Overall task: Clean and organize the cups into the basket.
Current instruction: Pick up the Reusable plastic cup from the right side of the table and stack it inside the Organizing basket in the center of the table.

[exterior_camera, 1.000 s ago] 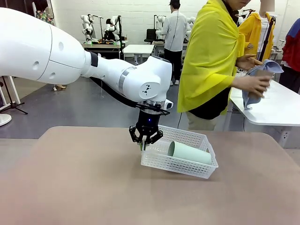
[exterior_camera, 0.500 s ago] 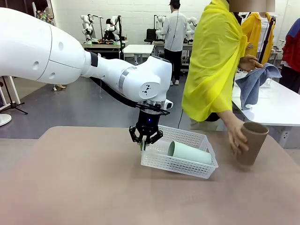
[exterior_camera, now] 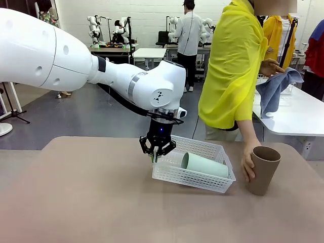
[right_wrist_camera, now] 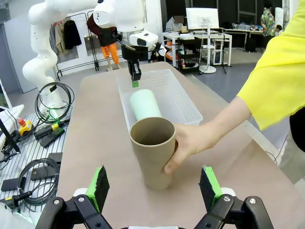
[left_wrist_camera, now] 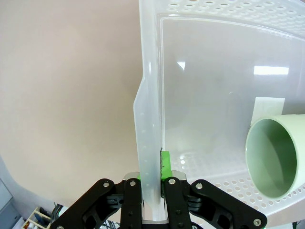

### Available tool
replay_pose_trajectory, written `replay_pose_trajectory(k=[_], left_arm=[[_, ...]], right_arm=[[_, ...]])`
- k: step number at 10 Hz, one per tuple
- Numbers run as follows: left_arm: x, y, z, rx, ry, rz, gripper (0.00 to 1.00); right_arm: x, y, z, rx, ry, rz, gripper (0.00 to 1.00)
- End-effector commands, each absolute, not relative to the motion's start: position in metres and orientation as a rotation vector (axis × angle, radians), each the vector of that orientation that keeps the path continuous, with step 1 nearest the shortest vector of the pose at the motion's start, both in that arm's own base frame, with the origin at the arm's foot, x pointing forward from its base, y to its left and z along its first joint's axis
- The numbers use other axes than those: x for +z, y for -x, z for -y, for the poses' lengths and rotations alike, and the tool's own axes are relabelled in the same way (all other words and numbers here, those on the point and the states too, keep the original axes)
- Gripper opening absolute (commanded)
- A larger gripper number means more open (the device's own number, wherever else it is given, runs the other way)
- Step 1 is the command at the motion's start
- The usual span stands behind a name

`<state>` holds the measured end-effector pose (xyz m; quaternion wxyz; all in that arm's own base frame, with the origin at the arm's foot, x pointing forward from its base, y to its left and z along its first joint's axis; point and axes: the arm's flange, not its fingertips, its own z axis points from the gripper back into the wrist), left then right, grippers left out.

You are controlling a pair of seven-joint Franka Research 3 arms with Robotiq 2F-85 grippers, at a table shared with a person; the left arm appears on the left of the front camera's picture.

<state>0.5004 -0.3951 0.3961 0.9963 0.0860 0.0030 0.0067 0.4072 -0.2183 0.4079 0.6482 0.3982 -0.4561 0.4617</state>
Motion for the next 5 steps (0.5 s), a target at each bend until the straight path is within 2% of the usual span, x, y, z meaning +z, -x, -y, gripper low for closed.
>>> replay_pose_trajectory(k=[1,4,5], left_arm=[[0.395,-0.498,0.392,0.010,-0.159,-0.001,0.00],[0.395,-0.498,0.392,0.010,-0.159,-0.001,0.00],[0.395,-0.498,0.392,0.010,-0.159,-0.001,0.00]], right_arm=[[0.408,-0.407,0.219,1.044,-0.923,1.041,1.00],[0.408,-0.407,0.218,1.050,-0.905,1.037,1.00],[0.384,-0.419,0.212,1.150,-0.977,0.959,1.00]])
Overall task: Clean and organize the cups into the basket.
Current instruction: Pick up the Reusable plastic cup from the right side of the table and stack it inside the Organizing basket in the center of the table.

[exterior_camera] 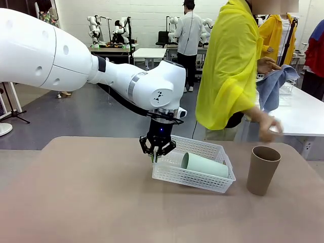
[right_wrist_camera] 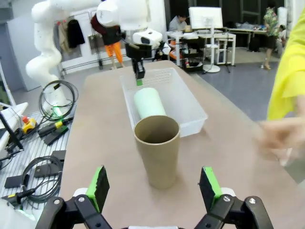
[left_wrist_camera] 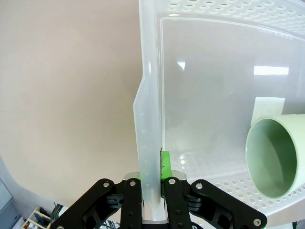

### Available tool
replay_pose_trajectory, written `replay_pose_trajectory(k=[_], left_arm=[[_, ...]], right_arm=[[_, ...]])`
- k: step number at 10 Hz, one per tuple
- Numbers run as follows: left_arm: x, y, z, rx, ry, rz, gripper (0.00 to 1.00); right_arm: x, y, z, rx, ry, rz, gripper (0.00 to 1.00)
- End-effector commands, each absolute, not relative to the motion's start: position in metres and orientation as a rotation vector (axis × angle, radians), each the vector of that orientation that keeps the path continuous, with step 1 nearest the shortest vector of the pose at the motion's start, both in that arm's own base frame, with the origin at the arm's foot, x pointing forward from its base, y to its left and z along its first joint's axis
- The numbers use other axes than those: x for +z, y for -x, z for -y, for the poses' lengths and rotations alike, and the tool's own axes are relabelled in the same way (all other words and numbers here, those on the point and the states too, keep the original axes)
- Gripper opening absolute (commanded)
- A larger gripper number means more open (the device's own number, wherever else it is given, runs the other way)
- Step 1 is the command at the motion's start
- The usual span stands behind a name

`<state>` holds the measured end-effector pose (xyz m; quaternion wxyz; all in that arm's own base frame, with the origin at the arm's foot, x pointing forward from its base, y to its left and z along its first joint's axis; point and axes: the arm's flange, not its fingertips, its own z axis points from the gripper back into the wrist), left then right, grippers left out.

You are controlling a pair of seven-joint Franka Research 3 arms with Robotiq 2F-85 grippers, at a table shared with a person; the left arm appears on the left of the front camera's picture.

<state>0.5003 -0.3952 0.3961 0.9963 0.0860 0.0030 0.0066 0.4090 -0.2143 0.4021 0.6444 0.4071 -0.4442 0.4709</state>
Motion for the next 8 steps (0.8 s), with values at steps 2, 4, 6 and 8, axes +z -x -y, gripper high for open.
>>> replay_pose_trajectory(k=[2,4,6,8], left_arm=[[0.395,-0.498,0.392,0.010,-0.159,-0.001,0.00],[0.395,-0.498,0.392,0.010,-0.159,-0.001,0.00],[0.395,-0.498,0.392,0.010,-0.159,-0.001,0.00],[0.395,-0.498,0.392,0.010,-0.159,-0.001,0.00]], right_arm=[[0.345,-0.439,0.201,1.199,-0.950,0.887,1.00],[0.320,-0.451,0.191,1.225,-0.951,0.856,1.00],[0.296,-0.464,0.178,1.223,-0.945,0.799,1.00],[0.292,-0.474,0.166,1.096,-0.902,0.841,1.00]])
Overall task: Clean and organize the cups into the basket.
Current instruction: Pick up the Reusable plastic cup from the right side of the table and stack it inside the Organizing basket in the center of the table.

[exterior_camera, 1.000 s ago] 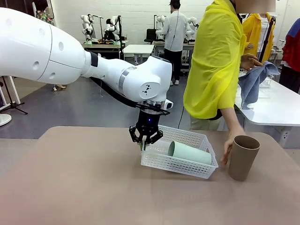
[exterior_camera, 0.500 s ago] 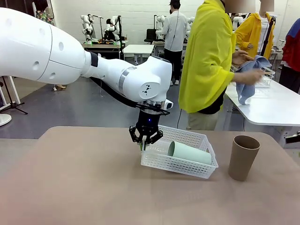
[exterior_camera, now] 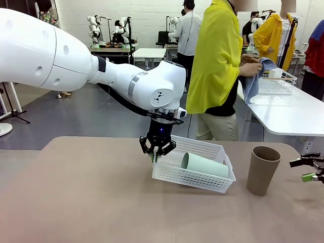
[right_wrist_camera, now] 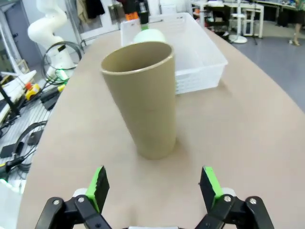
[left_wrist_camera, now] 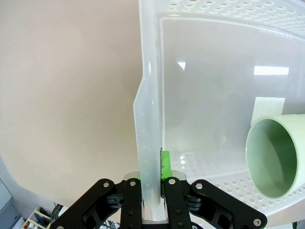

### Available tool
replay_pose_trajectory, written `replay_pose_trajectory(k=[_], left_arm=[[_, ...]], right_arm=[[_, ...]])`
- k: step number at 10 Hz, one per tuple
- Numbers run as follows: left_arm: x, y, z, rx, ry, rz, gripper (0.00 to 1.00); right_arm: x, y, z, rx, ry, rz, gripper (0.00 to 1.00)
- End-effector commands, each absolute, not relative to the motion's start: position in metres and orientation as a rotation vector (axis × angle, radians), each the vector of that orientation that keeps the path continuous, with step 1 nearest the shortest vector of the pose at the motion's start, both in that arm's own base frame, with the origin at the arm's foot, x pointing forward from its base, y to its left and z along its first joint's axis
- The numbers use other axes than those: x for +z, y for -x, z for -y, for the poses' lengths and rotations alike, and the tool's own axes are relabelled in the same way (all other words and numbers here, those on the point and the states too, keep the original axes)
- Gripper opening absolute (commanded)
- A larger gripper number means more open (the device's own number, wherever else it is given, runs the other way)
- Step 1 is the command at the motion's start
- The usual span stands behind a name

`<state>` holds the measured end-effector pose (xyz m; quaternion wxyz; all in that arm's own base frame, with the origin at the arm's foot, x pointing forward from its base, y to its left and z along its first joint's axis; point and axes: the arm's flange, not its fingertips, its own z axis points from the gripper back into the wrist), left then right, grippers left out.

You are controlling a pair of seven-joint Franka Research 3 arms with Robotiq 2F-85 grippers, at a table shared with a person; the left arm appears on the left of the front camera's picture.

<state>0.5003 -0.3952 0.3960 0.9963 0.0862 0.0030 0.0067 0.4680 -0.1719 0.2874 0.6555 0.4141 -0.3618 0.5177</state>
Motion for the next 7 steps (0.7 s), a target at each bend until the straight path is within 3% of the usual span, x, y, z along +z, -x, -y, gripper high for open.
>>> replay_pose_trajectory(k=[1,5,7], left_arm=[[0.395,-0.498,0.392,0.010,-0.159,-0.001,0.00],[0.395,-0.498,0.392,0.010,-0.159,-0.001,0.00],[0.395,-0.498,0.392,0.010,-0.159,-0.001,0.00]], right_arm=[[0.291,-0.462,0.175,1.201,-0.957,0.815,1.00],[0.288,-0.466,0.174,1.178,-0.947,0.818,1.00],[0.265,-0.478,0.145,1.214,-0.824,0.816,1.00]])
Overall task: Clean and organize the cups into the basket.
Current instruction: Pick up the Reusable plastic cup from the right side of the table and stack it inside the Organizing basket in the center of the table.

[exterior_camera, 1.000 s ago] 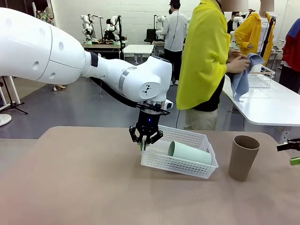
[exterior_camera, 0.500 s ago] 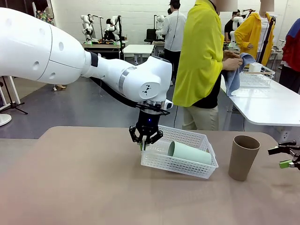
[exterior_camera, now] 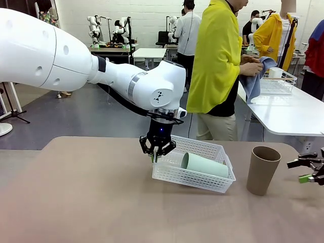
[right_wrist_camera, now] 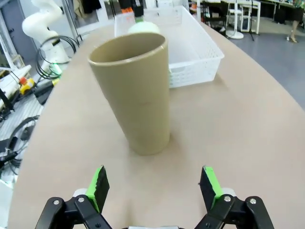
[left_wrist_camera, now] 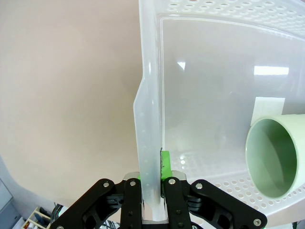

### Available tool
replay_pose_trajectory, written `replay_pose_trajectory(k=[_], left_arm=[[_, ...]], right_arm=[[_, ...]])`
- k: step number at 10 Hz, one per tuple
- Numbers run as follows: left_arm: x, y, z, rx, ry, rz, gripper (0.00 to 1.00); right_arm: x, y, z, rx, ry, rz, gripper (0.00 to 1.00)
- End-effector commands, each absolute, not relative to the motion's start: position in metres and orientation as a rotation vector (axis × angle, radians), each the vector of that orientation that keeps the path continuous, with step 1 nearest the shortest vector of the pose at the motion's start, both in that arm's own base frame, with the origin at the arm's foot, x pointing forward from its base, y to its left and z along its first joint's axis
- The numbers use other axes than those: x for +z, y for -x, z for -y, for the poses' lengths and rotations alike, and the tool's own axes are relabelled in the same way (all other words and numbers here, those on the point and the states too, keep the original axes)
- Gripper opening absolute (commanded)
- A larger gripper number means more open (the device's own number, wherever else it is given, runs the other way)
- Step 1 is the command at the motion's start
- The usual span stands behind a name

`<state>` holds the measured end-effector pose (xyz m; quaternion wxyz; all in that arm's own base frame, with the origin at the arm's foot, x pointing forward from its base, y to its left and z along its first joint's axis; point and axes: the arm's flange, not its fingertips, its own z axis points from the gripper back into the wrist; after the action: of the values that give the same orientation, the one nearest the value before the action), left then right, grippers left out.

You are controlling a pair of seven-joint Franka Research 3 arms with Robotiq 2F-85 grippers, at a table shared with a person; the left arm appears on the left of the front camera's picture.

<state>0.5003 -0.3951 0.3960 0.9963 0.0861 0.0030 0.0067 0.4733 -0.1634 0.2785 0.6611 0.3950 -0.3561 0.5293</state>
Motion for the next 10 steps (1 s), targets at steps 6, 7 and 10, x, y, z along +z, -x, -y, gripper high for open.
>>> replay_pose_trajectory(k=[6,7,10], left_arm=[[0.395,-0.498,0.392,0.010,-0.159,-0.001,0.00],[0.395,-0.498,0.392,0.010,-0.159,-0.001,0.00],[0.395,-0.498,0.392,0.010,-0.159,-0.001,0.00]], right_arm=[[0.250,-0.493,0.121,1.222,-0.836,0.880,1.00],[0.250,-0.494,0.120,1.227,-0.866,0.867,1.00],[0.252,-0.489,0.117,1.221,-0.984,0.829,1.00]])
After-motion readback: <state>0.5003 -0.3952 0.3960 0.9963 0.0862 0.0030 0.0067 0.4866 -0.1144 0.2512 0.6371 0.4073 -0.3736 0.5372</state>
